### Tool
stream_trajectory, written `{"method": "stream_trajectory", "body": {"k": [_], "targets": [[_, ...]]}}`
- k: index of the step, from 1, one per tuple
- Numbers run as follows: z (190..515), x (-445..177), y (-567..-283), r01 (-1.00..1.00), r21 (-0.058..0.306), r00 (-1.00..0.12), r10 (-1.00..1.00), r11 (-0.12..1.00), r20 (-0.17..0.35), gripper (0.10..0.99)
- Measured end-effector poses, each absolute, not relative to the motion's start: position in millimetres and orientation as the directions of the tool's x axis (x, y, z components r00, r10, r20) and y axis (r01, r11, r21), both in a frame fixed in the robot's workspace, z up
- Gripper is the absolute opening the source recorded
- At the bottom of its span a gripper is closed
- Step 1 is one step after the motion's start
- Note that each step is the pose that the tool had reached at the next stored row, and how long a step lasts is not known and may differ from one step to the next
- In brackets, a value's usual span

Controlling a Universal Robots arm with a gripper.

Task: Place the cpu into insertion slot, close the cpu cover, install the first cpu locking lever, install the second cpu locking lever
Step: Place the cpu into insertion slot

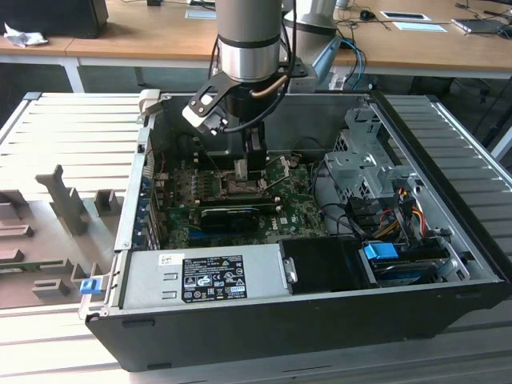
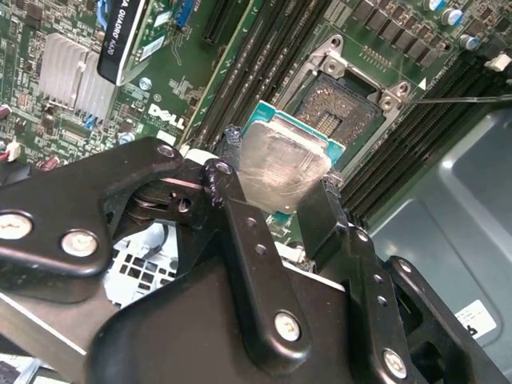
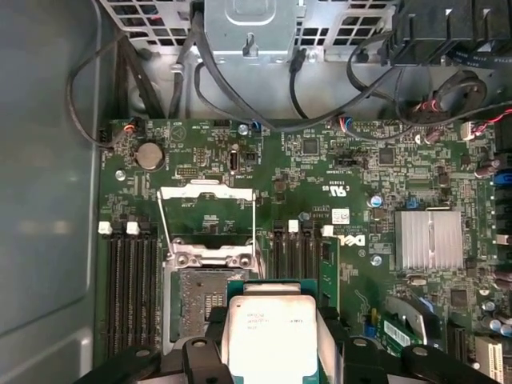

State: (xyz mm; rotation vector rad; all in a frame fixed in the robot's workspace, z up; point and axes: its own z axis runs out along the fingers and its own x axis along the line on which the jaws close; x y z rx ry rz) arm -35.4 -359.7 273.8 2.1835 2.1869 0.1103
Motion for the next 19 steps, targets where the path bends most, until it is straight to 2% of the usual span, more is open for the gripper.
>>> {"method": "stream_trajectory", "body": {"k": [19], "targets": [[264.9, -34.9, -358.4, 0.996, 0.085, -0.002, 1.000, 0.001, 0.013, 0.529]]}}
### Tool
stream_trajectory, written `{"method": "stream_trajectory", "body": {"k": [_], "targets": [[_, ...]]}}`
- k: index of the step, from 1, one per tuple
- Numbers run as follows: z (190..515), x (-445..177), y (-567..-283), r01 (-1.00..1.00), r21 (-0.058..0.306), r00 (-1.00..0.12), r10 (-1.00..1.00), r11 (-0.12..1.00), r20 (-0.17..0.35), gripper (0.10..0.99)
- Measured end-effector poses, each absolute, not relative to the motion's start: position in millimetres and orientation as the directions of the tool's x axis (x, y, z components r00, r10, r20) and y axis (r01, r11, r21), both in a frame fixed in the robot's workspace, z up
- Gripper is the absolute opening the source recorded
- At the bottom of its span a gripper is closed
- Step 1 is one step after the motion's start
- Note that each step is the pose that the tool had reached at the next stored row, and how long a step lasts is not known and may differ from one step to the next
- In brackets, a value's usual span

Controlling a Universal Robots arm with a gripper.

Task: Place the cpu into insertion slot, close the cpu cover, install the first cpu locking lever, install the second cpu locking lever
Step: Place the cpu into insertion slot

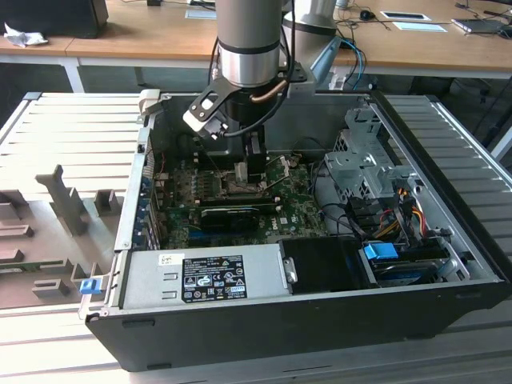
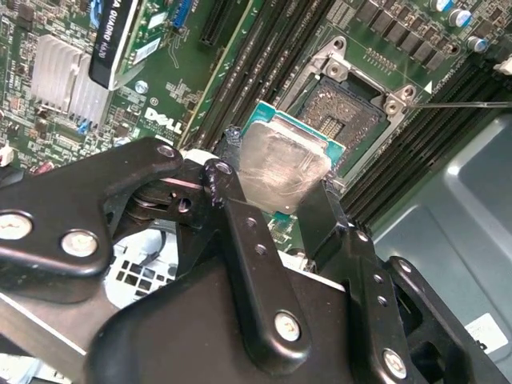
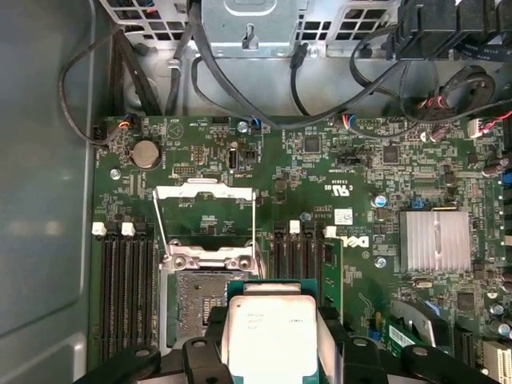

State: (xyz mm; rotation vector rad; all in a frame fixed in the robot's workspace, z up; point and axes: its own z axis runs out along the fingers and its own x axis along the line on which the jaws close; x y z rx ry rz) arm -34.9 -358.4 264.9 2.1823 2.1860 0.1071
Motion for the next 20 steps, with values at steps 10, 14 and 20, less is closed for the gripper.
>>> {"method": "stream_trajectory", "body": {"k": [10, 14, 20], "targets": [[250.6, -34.9, -345.9, 0.996, 0.085, -0.002, 1.000, 0.001, 0.012, 0.529], [249.3, -34.9, -344.1, 0.996, 0.085, -0.002, 1.000, 0.001, 0.013, 0.529], [245.7, -34.9, -341.1, 0.996, 0.085, -0.002, 1.000, 0.001, 0.013, 0.529]]}}
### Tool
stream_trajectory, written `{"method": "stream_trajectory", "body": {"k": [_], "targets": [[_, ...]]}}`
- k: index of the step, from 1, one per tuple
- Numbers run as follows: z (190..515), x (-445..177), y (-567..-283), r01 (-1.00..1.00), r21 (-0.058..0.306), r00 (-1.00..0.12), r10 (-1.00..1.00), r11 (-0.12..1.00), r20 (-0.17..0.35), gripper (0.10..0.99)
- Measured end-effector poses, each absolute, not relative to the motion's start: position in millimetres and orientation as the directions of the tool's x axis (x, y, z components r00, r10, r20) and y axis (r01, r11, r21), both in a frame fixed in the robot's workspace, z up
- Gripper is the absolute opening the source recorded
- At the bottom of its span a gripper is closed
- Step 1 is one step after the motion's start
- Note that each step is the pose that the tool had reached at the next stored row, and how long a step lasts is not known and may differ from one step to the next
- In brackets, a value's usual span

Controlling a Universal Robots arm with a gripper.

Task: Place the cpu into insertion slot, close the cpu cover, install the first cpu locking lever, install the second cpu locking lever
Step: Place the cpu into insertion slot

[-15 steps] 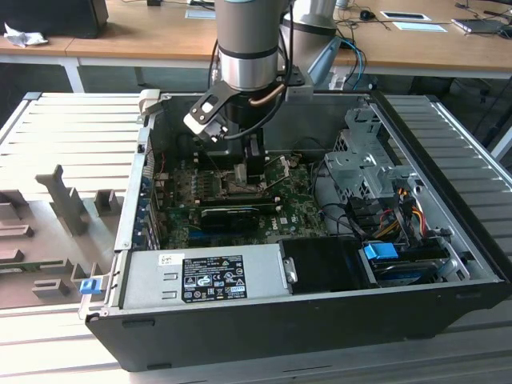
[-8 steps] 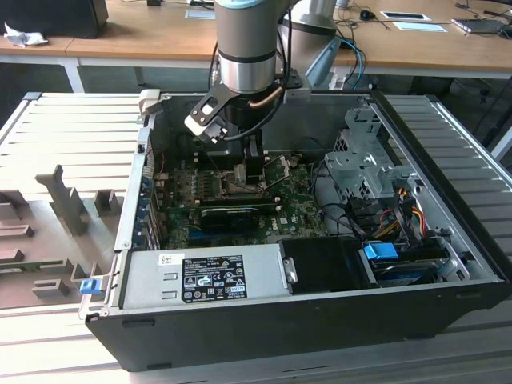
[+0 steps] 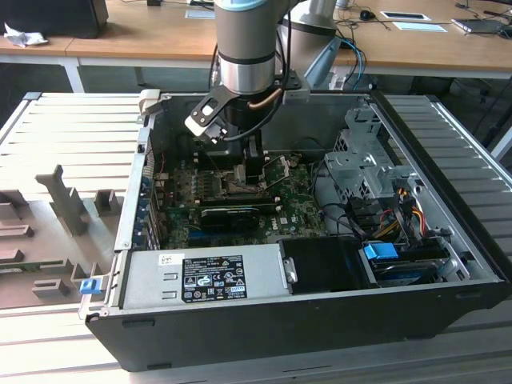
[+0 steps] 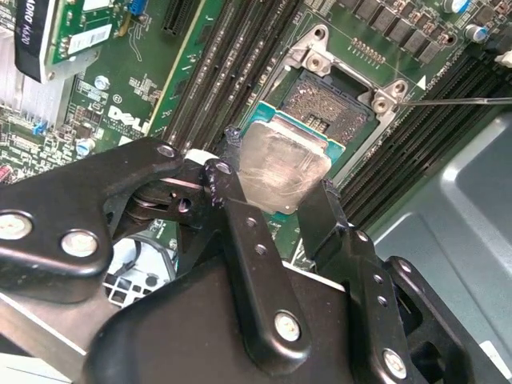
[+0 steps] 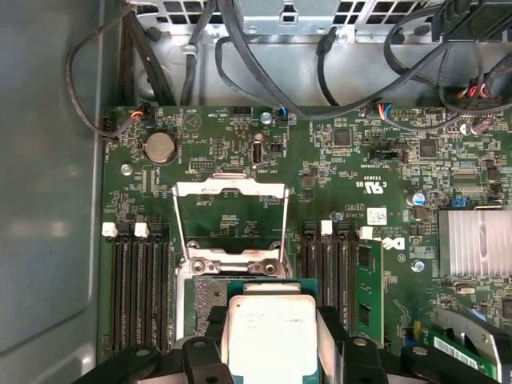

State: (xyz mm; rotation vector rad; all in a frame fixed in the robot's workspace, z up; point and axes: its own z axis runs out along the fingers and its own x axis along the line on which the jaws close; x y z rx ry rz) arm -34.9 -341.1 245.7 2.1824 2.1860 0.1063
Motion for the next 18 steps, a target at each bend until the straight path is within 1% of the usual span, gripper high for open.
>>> {"method": "stream_trajectory", "body": {"k": [9, 18], "targets": [[240.4, -35.1, -331.7, 0.996, 0.085, -0.002, 1.000, 0.001, 0.012, 0.529], [228.7, -42.1, -329.9, 0.996, 0.084, -0.016, 1.000, 0.015, 0.012, 0.529]]}}
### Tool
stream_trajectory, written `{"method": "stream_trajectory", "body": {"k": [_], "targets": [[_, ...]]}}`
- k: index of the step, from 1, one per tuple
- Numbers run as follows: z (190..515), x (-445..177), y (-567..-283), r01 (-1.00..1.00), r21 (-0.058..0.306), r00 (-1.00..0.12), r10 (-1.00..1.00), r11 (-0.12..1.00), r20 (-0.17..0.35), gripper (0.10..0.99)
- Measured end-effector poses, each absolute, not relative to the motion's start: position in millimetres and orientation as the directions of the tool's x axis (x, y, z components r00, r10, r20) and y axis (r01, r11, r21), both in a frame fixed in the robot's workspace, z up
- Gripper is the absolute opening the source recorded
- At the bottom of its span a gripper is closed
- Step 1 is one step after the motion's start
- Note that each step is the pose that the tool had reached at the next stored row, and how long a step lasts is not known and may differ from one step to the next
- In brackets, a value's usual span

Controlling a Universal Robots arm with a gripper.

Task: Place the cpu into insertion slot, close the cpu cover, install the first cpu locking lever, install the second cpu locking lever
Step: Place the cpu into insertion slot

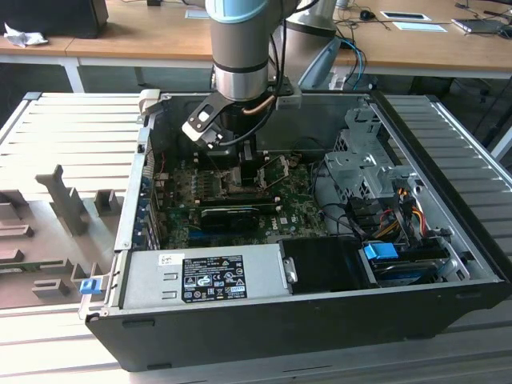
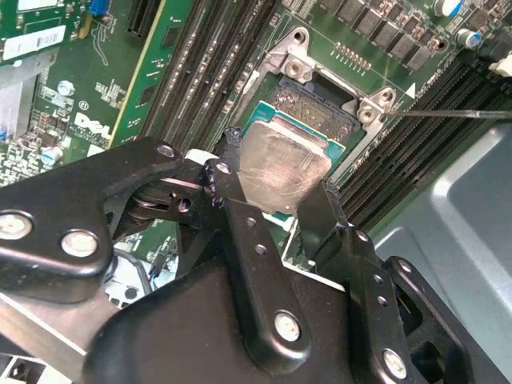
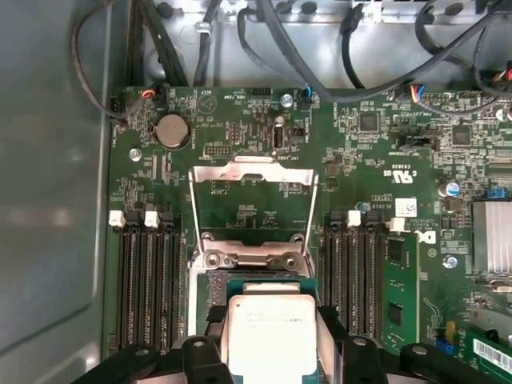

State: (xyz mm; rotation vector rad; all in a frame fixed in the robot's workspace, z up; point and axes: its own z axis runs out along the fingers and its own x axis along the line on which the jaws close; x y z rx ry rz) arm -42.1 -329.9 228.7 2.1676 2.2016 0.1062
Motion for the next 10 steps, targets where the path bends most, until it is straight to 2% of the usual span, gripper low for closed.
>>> {"method": "stream_trajectory", "body": {"k": [10], "targets": [[210.8, -44.1, -323.5, 0.996, 0.084, -0.002, 1.000, 0.001, 0.012, 0.529]]}}
